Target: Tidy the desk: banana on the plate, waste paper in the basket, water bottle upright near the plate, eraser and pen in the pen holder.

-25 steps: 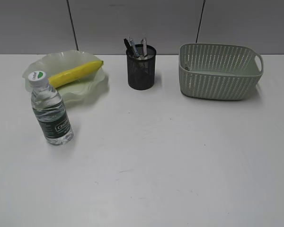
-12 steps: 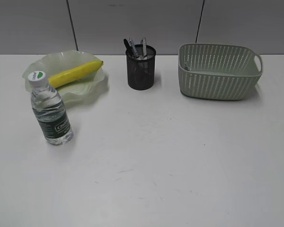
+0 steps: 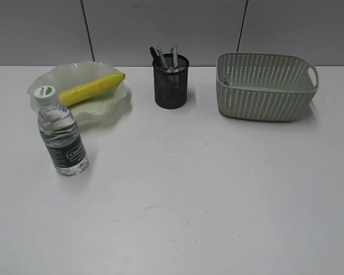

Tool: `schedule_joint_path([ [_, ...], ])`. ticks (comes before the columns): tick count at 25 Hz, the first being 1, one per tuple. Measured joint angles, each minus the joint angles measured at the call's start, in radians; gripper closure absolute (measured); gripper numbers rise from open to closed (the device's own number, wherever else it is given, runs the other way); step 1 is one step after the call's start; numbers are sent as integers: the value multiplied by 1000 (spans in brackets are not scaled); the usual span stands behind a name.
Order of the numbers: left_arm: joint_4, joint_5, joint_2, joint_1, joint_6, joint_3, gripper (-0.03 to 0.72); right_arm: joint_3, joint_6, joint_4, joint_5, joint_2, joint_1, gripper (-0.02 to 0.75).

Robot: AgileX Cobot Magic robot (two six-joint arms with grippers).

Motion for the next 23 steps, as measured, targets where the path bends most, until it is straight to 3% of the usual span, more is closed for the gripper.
schedule_joint_path([
  [23,0,0,0,0,0,0,464,0,-1,0,0,0,-11,439],
])
